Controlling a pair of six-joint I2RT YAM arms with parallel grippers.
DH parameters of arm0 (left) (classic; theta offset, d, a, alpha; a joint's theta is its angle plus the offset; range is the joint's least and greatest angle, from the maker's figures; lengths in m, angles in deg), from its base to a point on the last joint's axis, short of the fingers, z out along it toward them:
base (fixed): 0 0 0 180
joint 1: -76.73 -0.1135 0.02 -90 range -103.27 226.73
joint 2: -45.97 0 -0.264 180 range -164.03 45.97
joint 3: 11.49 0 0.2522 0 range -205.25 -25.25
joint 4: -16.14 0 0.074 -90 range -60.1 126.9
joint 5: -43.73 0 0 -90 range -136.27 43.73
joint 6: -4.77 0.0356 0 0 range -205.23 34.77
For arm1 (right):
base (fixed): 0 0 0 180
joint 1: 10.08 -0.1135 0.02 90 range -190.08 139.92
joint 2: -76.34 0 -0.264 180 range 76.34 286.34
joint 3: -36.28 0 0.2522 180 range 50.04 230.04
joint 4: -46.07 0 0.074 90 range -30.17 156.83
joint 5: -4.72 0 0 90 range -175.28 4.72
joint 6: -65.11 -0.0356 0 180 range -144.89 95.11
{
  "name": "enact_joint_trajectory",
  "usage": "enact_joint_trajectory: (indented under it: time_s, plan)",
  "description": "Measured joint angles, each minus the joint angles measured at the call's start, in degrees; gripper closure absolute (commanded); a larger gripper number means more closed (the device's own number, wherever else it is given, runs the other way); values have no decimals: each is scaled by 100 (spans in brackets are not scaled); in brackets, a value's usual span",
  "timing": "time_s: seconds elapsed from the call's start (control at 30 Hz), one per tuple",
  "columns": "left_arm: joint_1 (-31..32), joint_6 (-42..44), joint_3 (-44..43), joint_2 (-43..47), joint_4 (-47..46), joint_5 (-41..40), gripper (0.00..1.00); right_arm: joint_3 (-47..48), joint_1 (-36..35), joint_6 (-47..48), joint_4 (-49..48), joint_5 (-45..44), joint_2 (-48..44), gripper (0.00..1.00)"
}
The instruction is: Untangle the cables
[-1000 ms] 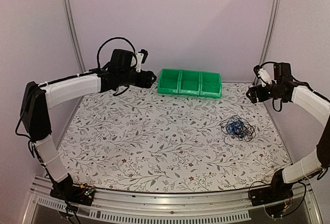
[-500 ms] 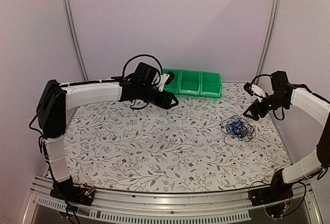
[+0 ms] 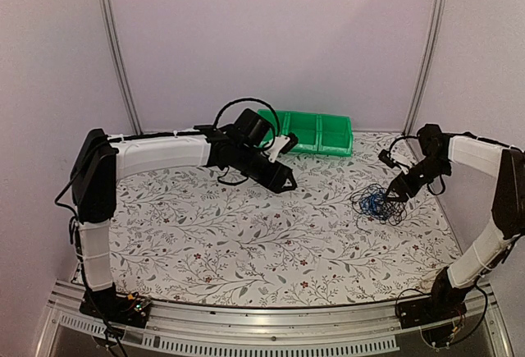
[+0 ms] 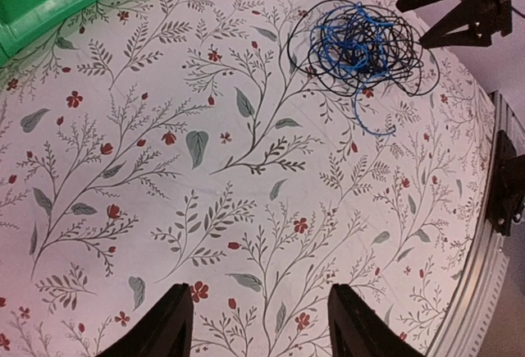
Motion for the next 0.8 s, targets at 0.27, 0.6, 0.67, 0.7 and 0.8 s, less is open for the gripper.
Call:
enact_joint_trajectory:
  time_s: [0.27,0.6,0.67,0.7,0.8]
  plan:
    - [31,13,-149,-15,35,46,43,765,181,-131,133,105,260,59]
    - [31,98,-251,-85,87,111,44,1132,295,-166,295,153,1152,64]
    - [31,109,-291,-85,90,125,44,1193,295,-186,354,166,1220,67]
    - [31,114,-304,-85,90,129,44,1228,295,-210,361,177,1252,69]
    - [31,114,-313,-85,90,149,44,1272,295,-249,365,205,1327,77]
